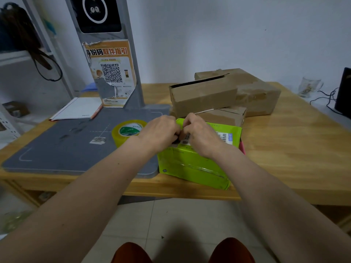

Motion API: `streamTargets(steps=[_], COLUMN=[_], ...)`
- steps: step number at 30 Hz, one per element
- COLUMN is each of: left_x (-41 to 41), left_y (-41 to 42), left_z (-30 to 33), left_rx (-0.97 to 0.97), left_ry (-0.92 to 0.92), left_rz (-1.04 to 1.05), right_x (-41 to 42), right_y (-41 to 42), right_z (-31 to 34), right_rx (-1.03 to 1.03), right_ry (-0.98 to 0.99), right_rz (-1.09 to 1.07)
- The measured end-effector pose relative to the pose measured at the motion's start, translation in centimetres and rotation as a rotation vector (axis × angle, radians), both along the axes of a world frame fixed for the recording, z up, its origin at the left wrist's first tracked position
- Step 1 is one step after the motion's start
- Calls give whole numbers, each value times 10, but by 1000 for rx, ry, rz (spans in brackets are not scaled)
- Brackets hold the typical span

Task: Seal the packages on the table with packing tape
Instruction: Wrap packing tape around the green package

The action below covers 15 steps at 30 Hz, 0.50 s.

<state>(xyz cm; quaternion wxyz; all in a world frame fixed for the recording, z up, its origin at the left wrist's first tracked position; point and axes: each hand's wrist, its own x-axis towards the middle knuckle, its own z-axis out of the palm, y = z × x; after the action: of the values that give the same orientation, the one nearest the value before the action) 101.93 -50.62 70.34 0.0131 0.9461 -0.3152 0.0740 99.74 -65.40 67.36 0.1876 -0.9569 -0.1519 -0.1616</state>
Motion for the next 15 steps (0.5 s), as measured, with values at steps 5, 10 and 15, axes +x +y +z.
streamTargets(steps=[5, 10, 15], left_x=[-5, -7, -6], left_y=[-4, -2, -3], left_z=[-10, -10, -3], left_rx=[-154, -391, -215], left_ry=[-30, 49, 61], left_rz=[85, 250, 189], right_x=[0, -2, -2], right_y=[0, 1, 2], right_z=[1, 3, 1], right_rx=[14, 31, -34], right_ry=[-11, -3, 8], right_rz=[5, 4, -17])
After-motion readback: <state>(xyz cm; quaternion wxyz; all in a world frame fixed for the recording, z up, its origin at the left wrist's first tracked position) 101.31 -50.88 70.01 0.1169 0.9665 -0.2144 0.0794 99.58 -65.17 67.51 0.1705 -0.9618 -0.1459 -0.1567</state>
